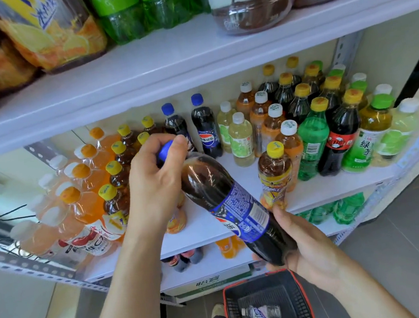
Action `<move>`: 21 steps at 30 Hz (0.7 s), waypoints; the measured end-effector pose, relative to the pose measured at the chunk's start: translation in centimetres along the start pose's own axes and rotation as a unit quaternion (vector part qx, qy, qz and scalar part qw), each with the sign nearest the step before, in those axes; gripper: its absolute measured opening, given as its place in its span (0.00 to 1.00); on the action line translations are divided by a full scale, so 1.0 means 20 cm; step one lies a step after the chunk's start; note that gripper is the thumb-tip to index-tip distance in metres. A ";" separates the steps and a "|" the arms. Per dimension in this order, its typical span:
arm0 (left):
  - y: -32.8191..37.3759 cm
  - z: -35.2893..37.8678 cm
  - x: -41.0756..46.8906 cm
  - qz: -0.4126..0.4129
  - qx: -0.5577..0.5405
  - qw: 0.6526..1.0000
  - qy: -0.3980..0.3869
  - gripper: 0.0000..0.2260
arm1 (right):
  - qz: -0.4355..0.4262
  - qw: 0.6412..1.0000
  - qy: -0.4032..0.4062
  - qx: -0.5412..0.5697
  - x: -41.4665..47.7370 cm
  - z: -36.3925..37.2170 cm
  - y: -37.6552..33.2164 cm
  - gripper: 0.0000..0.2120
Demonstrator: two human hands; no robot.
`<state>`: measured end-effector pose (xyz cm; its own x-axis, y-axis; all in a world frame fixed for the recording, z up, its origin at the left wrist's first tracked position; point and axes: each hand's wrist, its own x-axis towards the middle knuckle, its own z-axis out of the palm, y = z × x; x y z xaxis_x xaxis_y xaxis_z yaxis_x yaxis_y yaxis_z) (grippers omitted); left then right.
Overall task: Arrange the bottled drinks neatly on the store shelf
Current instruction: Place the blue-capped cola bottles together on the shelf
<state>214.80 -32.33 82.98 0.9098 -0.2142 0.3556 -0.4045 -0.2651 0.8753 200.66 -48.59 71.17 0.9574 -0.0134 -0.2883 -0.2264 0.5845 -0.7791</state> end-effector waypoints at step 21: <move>0.05 -0.01 0.01 0.070 -0.063 0.996 -0.003 0.07 | 0.070 0.995 -0.006 0.069 -0.05 -0.03 -0.06 0.32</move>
<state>214.68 -32.49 84.04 0.8449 -0.2461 0.4749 -0.5117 -0.1131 0.8517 199.95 -49.83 72.10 0.9207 0.0850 -0.3808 -0.3314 0.6853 -0.6485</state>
